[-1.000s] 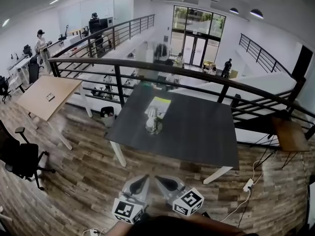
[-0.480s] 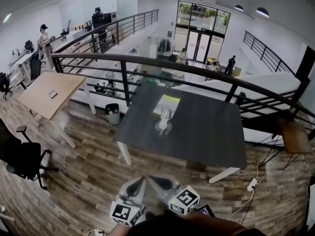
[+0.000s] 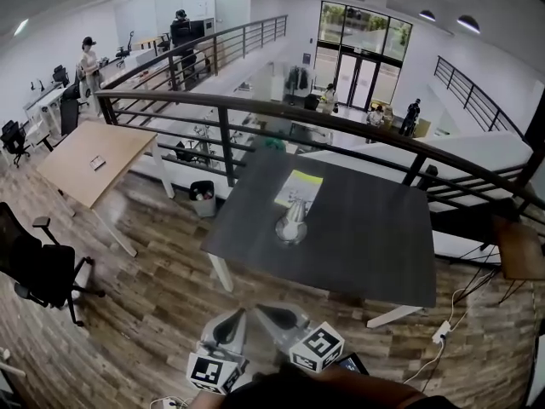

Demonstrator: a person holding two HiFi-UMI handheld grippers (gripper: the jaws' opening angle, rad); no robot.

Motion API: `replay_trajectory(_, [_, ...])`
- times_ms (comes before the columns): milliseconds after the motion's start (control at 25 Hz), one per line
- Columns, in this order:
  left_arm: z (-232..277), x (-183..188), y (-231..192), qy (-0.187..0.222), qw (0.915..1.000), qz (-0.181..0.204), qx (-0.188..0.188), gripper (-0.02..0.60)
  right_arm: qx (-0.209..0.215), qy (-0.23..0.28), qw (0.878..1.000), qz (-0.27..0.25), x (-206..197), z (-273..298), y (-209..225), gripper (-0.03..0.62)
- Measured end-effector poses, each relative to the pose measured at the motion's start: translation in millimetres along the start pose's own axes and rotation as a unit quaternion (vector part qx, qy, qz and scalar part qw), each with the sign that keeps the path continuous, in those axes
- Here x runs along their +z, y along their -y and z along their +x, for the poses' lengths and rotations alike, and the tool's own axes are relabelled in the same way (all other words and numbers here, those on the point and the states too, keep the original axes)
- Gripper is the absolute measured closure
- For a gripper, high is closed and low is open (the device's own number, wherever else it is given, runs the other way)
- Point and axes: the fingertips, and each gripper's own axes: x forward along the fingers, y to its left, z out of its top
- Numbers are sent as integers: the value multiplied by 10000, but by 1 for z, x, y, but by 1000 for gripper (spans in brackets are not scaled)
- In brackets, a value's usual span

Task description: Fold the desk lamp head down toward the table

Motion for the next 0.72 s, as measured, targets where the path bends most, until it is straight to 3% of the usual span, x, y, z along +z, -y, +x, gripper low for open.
replay_trajectory(200, [38,4,-5,-151,9997,-149,86,580,48,-74,9999,88,1,8,38,592])
replay_trajectory(720, [177,9,-3,18,9999,70,77,580,-44,68,10000,51,39,-2,173,592])
